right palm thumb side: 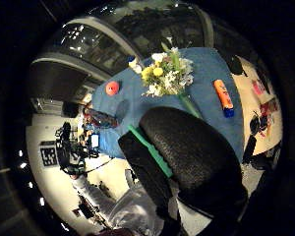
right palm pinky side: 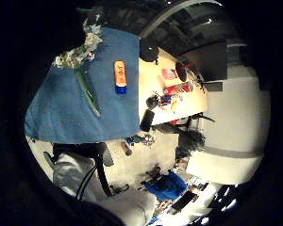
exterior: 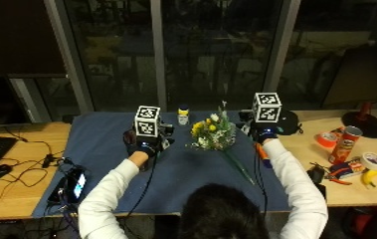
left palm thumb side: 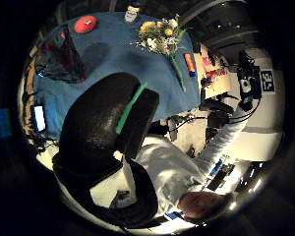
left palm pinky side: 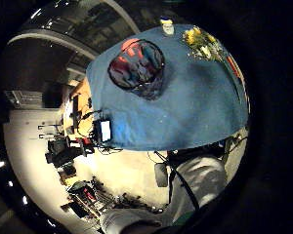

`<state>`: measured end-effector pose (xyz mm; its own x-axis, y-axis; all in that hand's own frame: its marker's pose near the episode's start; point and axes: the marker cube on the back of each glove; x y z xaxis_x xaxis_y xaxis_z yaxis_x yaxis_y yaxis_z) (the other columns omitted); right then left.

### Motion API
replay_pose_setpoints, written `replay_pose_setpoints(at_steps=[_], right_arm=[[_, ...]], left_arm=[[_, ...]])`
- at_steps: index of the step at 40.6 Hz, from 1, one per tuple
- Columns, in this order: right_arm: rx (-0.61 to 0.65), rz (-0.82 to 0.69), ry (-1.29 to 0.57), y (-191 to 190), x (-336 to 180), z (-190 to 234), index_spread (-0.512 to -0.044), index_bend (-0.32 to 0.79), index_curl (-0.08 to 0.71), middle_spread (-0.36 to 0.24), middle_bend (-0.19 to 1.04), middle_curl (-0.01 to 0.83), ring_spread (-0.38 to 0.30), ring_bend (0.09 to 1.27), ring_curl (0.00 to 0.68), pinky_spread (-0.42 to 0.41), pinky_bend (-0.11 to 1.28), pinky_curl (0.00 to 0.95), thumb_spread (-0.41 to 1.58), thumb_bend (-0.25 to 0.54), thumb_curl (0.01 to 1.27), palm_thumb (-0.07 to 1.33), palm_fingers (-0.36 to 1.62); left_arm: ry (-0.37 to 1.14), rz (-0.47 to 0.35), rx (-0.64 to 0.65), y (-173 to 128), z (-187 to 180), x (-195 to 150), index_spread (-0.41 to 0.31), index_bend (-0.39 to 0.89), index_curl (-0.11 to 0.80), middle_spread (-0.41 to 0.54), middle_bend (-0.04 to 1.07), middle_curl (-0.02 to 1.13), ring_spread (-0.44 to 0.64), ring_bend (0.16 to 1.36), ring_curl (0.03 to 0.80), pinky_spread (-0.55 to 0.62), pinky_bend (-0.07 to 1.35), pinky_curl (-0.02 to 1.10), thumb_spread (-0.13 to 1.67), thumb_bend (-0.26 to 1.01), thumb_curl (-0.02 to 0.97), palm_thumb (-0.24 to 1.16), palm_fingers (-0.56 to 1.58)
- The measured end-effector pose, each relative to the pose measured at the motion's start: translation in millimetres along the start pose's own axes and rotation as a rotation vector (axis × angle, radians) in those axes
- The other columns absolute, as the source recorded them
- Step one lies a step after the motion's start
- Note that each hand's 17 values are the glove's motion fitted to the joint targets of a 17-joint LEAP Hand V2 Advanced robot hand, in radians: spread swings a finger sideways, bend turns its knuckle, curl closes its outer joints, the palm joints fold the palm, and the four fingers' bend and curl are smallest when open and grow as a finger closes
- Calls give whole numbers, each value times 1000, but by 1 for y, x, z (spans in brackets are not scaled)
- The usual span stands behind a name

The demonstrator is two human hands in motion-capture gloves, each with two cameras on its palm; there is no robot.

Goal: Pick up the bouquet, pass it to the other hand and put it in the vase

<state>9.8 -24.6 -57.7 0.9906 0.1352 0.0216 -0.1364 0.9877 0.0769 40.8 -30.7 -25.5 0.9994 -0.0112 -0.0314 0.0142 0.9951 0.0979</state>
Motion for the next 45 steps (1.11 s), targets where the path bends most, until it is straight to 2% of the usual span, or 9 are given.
replay_pose_setpoints(at_steps=[2, 10, 14, 18, 33, 40, 45], right_arm=[[18, 32, -19, -19, 10, 13, -360, 129, 163, -10, 194, 250, 54, 476, 232, 120, 543, 300, 1179, 5, 167, 256, 157], [-11, 85, -70, -27, 19, 19, -354, 129, 181, 2, 205, 274, 63, 472, 243, 128, 535, 310, 1186, -19, 186, 261, 178], [-14, 110, -97, -30, 22, 19, -340, 90, 170, 18, 230, 293, 84, 516, 259, 177, 539, 314, 1157, -31, 192, 224, 221], [-8, 107, -101, -29, 21, 15, -318, 65, 151, 38, 223, 301, 93, 561, 276, 214, 604, 331, 1143, -27, 202, 211, 269], [7, 71, -91, -27, 11, 16, -291, 102, 153, 49, 245, 337, 84, 565, 302, 245, 614, 348, 1127, -19, 234, 222, 252], [-129, 206, -91, -42, 26, 24, -282, 95, 155, 47, 239, 343, 88, 550, 302, 248, 647, 354, 1138, -11, 251, 267, 278], [-354, 335, -167, -46, 29, 26, -242, 52, 136, 54, 246, 352, 85, 599, 312, 248, 698, 362, 1134, -24, 252, 252, 360]], left_arm=[[-6, -10, 12, -2, -5, 3, 57, 171, 193, 318, 192, 213, 392, 633, 224, 397, 461, 260, 1066, 4, 207, 69, 79], [-86, -47, 38, -11, -22, 18, 71, 163, 226, 314, 186, 236, 397, 630, 232, 391, 447, 274, 1120, -9, 225, 110, 81], [-83, -34, 81, -14, -29, 23, 74, 164, 239, 314, 184, 244, 400, 622, 232, 390, 444, 281, 1133, -15, 230, 112, 79], [-57, -22, 117, -19, -34, 26, 81, 177, 254, 307, 198, 255, 405, 610, 230, 390, 429, 282, 1147, -10, 236, 124, 97], [-25, -42, 75, -13, -32, 18, 79, 165, 293, 277, 186, 285, 396, 576, 232, 387, 377, 290, 1179, -15, 246, 150, 145], [-26, -10, 90, -1, -22, 17, 87, 155, 298, 287, 174, 287, 398, 573, 238, 388, 381, 300, 1185, -16, 248, 151, 130], [30, 60, 93, 8, -17, 25, 97, 138, 293, 300, 180, 289, 400, 580, 242, 389, 392, 308, 1187, -17, 249, 150, 114]])
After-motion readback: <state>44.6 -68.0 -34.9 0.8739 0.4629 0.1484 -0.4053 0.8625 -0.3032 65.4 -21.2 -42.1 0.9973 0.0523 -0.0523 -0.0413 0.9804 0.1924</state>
